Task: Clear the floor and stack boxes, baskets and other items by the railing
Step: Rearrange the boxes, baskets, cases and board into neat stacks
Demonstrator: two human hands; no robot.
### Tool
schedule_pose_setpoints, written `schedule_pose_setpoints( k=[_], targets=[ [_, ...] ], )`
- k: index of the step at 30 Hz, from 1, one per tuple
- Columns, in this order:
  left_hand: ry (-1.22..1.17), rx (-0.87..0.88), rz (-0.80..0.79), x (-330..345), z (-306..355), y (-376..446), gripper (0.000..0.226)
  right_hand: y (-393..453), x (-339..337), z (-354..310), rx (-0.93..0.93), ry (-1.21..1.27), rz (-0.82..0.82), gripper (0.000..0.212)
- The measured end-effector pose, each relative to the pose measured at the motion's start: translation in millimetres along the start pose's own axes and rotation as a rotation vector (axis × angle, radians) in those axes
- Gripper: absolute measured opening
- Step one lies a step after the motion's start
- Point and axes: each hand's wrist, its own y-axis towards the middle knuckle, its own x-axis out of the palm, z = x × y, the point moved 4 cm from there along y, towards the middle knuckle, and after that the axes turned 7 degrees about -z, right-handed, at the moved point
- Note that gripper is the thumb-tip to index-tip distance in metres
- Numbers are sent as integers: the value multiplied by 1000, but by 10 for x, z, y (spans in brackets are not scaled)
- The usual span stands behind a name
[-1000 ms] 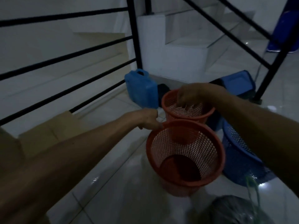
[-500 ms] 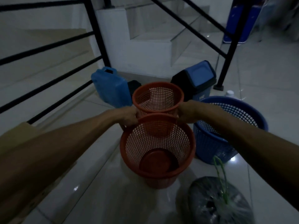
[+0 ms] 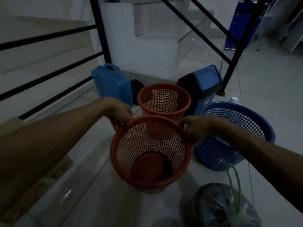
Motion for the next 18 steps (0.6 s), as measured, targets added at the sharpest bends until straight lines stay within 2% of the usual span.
schedule_pose_setpoints(
  k=[3,7,9,13,16,18],
  targets=[
    [-40,-13,14,-258,-226,-164,22,65,22,-196,-56,88,1,21],
    [-113,-10,150,-735,-724,-460,27,266,-132,-781,-141,75,119,11],
    [-171,-16,254,-1003,-1035,-638,27,431,-246,-1172,-191,69,160,15],
    [-266,-45,549,-1432,-1784,-879,39,923,-363,-1970,-267,241,150,7],
    [-142,-105,720,-1499,-2148,-972,51,1320,-338,-2553,-291,231,148,7],
    [-78,-112,750,-1499,-2304,-969,44,1560,-267,-2878,-311,227,136,10]
  ],
)
